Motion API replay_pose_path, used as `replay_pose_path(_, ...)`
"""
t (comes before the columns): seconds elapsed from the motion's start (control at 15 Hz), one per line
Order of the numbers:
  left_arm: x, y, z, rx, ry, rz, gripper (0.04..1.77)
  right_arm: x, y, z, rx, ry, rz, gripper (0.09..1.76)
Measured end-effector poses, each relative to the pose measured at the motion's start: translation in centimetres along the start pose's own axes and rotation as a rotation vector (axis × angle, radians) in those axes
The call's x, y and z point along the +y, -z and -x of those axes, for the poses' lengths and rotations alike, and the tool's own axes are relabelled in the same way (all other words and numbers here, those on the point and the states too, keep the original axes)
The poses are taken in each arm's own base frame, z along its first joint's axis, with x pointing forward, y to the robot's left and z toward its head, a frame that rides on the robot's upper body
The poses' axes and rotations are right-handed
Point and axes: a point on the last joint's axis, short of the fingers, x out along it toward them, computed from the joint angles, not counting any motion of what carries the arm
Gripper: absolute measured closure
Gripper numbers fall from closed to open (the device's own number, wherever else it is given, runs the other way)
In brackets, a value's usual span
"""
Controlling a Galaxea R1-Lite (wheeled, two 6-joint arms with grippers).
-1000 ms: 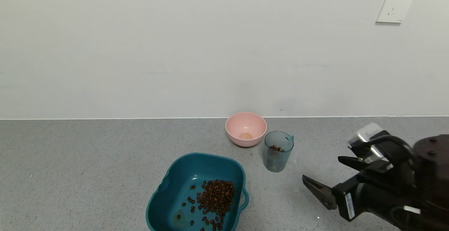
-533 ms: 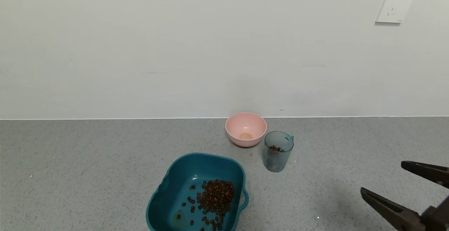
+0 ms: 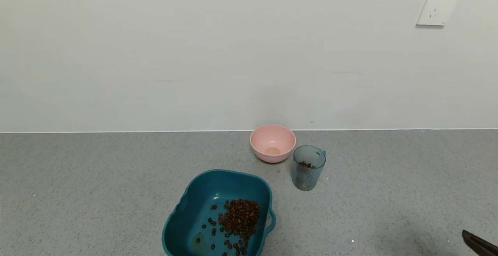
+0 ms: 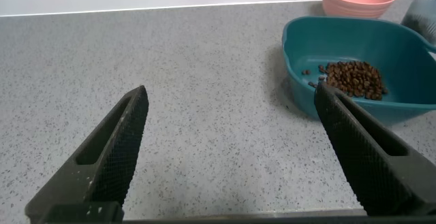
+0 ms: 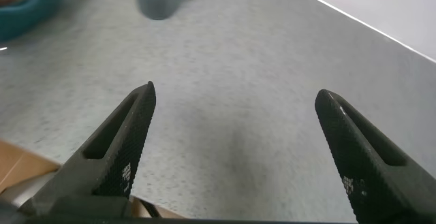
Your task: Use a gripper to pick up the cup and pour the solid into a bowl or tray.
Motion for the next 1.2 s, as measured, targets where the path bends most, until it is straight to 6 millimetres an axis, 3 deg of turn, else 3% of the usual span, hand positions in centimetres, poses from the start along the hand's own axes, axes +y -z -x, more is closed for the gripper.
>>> replay_pose_path(0.4,0.0,0.0,0.0,0.000,0.001,0.000,0.06,-2.1,2.7,2.4,-0.001,0.328,-0.138,0.15)
replay_pose_path(0.73,0.0,0.0,0.0,0.000,0.001,0.000,0.06,-1.9,5.1,5.2,-0.061,0.547,-0.228,0.15)
replay_pose_path(1.2,0.0,0.0,0.0,0.000,0.001,0.000,0.06,-0.5,7.1,7.6,-0.217,0.466,-0.241,0.15)
